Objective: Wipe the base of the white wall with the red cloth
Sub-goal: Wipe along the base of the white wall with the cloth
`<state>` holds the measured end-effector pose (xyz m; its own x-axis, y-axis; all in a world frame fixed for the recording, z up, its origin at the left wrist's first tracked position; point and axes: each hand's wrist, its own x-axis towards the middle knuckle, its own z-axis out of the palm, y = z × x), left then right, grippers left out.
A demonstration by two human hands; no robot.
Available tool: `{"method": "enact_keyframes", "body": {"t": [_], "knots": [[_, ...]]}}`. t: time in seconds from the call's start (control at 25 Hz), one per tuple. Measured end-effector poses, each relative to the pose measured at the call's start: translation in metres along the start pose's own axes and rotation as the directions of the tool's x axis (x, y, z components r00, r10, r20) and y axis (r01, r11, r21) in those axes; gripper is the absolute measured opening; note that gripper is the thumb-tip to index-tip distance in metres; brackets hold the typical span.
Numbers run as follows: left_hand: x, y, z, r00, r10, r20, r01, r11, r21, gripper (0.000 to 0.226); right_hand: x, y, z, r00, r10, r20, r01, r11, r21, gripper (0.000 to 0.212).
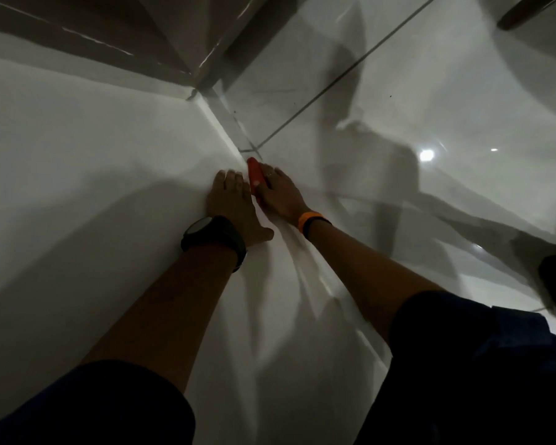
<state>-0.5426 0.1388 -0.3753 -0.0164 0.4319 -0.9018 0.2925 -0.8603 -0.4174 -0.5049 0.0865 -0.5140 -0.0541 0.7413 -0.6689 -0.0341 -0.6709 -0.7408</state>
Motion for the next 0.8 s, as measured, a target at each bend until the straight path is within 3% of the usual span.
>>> {"method": "enact_keyframes", "body": {"t": [0.08, 0.24, 0.36, 0.52, 0.72, 0.8], "knots": [[0.0, 0.001, -0.001, 1.0, 0.006, -0.009, -0.006, 1.0, -0.012, 0.113, -0.023, 0.014, 0.002, 0.997, 0.065, -0.04, -0.065, 0.998, 0.009, 0.05], [-0.002, 0.007, -0.005, 0.999, 0.036, 0.013, -0.036, 0.999, 0.021, 0.114, -0.115, 0.058, 0.016, 0.947, 0.278, -0.16, -0.277, 0.96, 0.028, 0.065], [-0.006, 0.017, -0.001, 0.999, 0.048, 0.01, -0.049, 0.998, 0.051, 0.115, -0.097, 0.058, 0.023, 0.958, 0.247, -0.146, -0.245, 0.969, 0.031, 0.052], [-0.008, 0.033, 0.015, 0.997, 0.062, 0.047, -0.064, 0.996, 0.057, 0.116, -0.075, 0.059, 0.011, 0.988, 0.142, -0.053, -0.141, 0.99, 0.025, 0.057], [-0.02, 0.062, 0.018, 0.992, 0.109, 0.058, -0.113, 0.991, 0.075, 0.119, -0.175, 0.114, 0.025, 0.915, 0.38, -0.133, -0.37, 0.924, 0.094, 0.06], [-0.024, 0.073, 0.02, 0.991, 0.124, 0.058, -0.128, 0.988, 0.084, 0.119, -0.173, 0.121, 0.027, 0.906, 0.399, -0.142, -0.39, 0.916, 0.09, 0.059]]}}
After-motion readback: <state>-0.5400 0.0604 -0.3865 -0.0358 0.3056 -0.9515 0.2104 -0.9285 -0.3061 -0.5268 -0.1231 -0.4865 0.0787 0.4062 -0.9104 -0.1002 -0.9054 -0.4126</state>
